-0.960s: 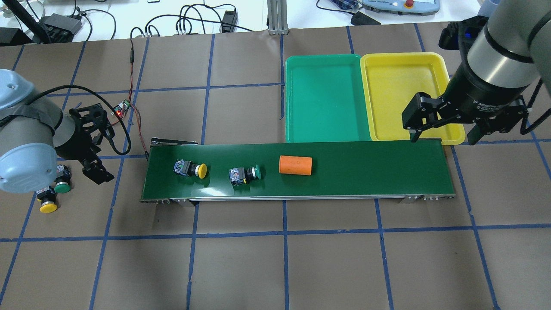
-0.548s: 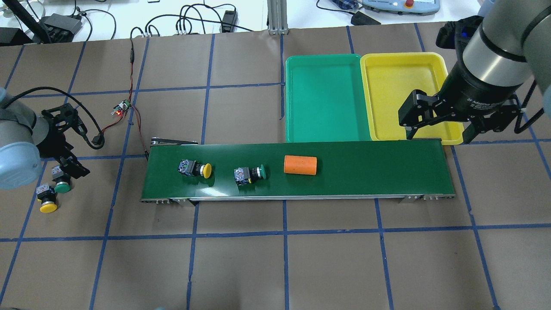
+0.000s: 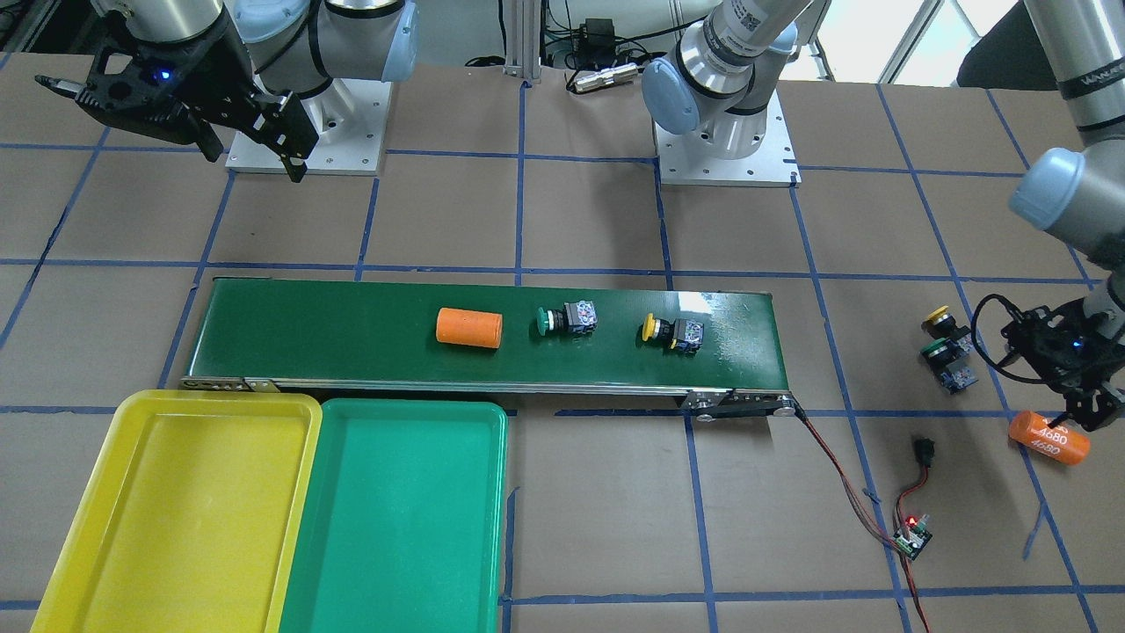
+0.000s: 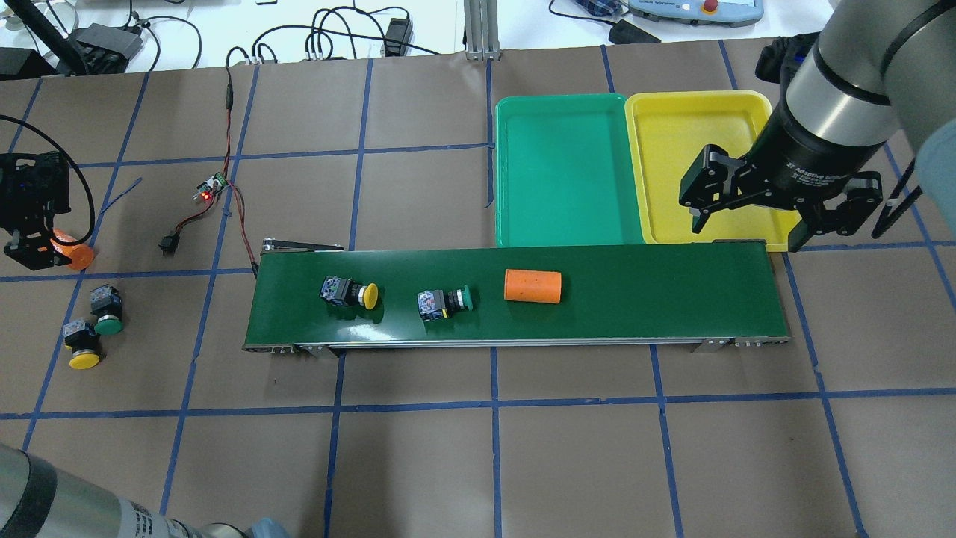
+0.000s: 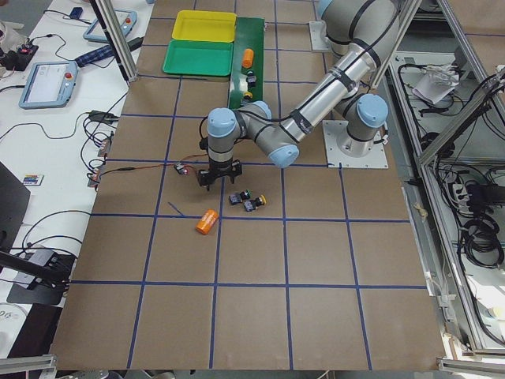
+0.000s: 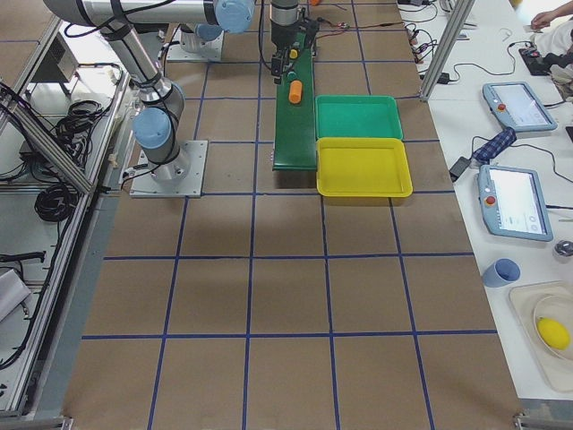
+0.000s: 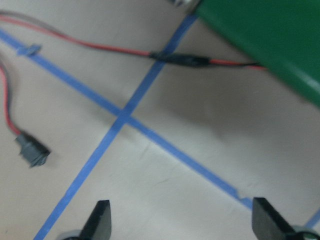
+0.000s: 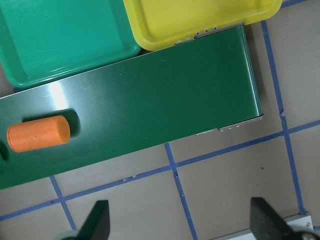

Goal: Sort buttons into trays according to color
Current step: 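Grasp another orange cylinder with left gripper while right gripper lowers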

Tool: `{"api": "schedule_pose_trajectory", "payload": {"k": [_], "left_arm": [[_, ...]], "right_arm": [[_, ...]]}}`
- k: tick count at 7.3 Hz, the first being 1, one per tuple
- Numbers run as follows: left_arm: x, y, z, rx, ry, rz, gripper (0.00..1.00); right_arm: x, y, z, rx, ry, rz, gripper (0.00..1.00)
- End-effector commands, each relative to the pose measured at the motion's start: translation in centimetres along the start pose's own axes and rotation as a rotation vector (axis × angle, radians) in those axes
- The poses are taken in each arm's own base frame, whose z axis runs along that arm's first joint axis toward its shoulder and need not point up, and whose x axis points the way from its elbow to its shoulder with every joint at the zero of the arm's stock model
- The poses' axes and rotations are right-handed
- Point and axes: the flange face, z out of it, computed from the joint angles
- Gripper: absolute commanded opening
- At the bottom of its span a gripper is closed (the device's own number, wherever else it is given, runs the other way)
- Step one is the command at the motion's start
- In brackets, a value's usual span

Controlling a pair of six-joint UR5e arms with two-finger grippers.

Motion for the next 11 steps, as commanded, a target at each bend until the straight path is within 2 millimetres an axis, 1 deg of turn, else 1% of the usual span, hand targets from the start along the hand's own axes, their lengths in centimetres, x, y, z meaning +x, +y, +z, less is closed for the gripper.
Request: {"api": "schedule_pose_trajectory", "payload": {"k": [1,2,4,5,6,7,8,9,10,11], "left_arm": [[-3.2,2.6,4.8,0.01,0.014,0.37,1.0],[-3.0,2.8,6.4,0.011,0.024,0.376,0.98],[-1.1,6.4,8.6,0.04,0.051,0.331,0.98],[-0.8,6.6,9.5,0.055,0.058,0.328,0.85],[-0.7,6.4,9.8,0.061,0.059,0.337,0.47],[-0.7,6.2,9.8,0.061,0.059,0.336,0.13],[-0.9,6.1,8.7,0.051,0.055,0.338,0.0],[-0.9,4.9,7.8,0.074,0.079,0.334,0.0],[-0.8,2.6,5.9,0.119,0.13,0.302,0.0],[-1.5,-2.5,2.5,0.126,0.148,0.279,0.0]], "right_arm": [[-0.5,-0.1,0.9,-0.02,0.006,0.091,1.0],[-1.1,0.3,1.4,-0.026,0.008,0.093,1.0],[-1.4,0.7,2.4,-0.043,0.018,0.163,1.0],[-1.4,0.7,2.3,-0.021,0.009,0.206,1.0],[-1.5,0.7,2.6,-0.02,0.01,0.255,1.0],[-2.4,0.9,2.8,0.015,-0.005,0.24,1.0],[-3.5,1.5,3.6,0.031,-0.015,0.258,1.0],[-4.4,2.1,4.3,0.041,-0.022,0.316,1.0],[-4.9,2.5,5.0,0.045,-0.023,0.321,1.0],[-5.0,2.8,6.0,0.041,-0.023,0.4,1.0]]}}
